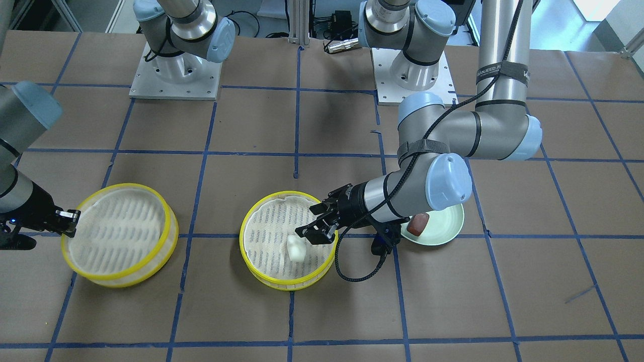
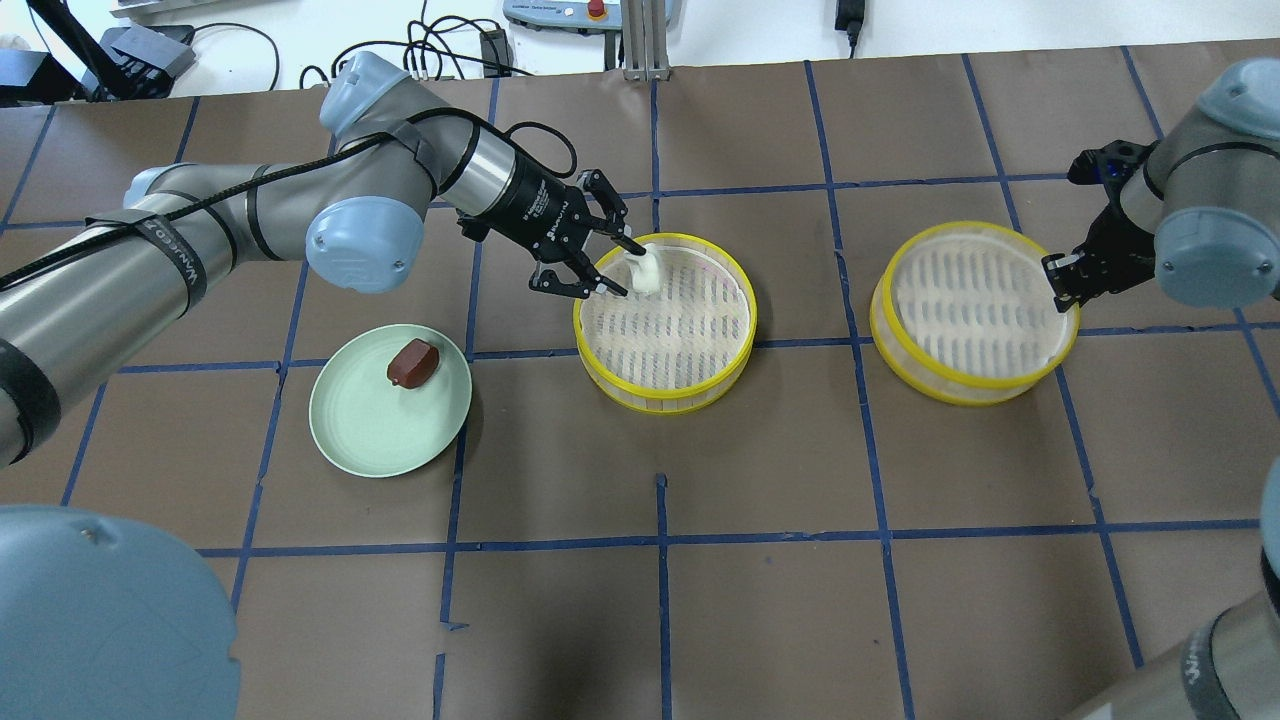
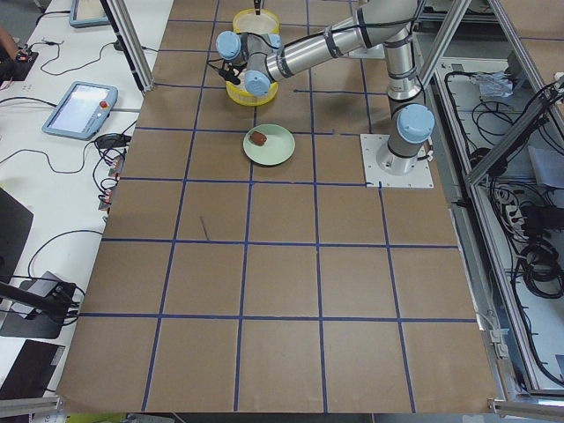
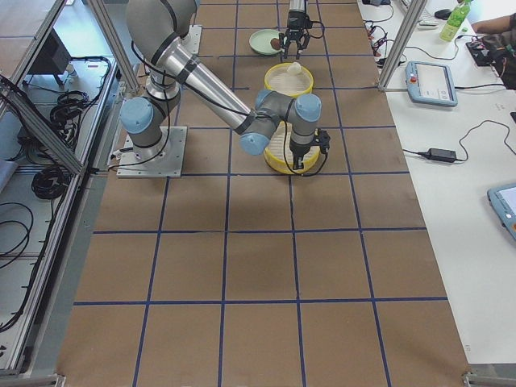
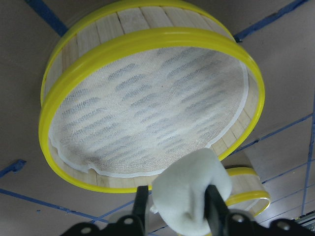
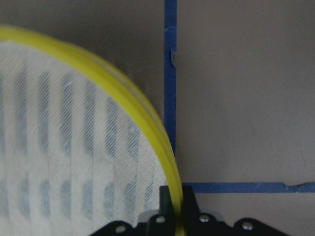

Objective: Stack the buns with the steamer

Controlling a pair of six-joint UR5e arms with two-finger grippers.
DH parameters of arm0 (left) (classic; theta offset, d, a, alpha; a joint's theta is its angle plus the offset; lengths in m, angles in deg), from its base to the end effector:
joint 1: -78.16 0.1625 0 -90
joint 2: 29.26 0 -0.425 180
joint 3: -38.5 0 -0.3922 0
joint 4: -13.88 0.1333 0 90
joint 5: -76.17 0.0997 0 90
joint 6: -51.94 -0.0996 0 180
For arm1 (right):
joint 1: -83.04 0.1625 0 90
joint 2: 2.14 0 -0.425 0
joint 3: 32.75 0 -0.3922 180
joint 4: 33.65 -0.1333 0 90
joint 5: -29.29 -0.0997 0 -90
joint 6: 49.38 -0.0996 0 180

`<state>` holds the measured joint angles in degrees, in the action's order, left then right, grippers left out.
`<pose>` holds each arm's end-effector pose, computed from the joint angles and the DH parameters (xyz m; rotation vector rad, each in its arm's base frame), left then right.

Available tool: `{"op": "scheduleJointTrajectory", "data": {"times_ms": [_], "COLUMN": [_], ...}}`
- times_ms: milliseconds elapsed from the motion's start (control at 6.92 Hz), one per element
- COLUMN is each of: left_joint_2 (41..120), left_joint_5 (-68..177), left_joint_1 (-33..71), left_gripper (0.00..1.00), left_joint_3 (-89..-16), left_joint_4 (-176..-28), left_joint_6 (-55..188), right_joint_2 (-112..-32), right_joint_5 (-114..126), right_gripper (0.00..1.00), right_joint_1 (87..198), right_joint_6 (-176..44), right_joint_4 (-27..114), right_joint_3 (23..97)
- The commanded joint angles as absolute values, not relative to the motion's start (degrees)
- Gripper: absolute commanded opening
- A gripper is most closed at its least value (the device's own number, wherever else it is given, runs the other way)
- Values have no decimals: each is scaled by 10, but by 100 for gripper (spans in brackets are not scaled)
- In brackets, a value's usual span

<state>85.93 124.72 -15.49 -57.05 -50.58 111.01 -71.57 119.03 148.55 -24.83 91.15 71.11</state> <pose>-0.2377 -0.5966 0.2632 1.2031 -2.1981 -0.5905 -0.1159 -0.5770 0.2397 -0.0017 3.1401 -0.0122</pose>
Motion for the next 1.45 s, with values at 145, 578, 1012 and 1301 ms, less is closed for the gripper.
{"op": "scheduleJointTrajectory", "data": {"times_ms": [145,578,1012,1301], "left_joint_2": [855,835,831,840], "left_joint_5": [1264,1534,1804,1828], "left_joint_1": [-154,-151,-138,-138], "left_gripper": [100,100,100,100], "left_joint_3": [-569,-583,-587,-605], "left_joint_4": [-506,-546,-572,-563], "left_joint_6": [1072,803,512,454], "right_joint_2": [-762,-778,-754,-725], "right_joint_5": [1191,1206,1222,1216], "right_gripper": [7,8,8,8], "right_joint_1": [1526,1672,1785,1838], "right_joint_6": [-295,-517,-683,-753], "right_joint_4": [755,706,715,723], "right_joint_3": [603,565,567,568]}}
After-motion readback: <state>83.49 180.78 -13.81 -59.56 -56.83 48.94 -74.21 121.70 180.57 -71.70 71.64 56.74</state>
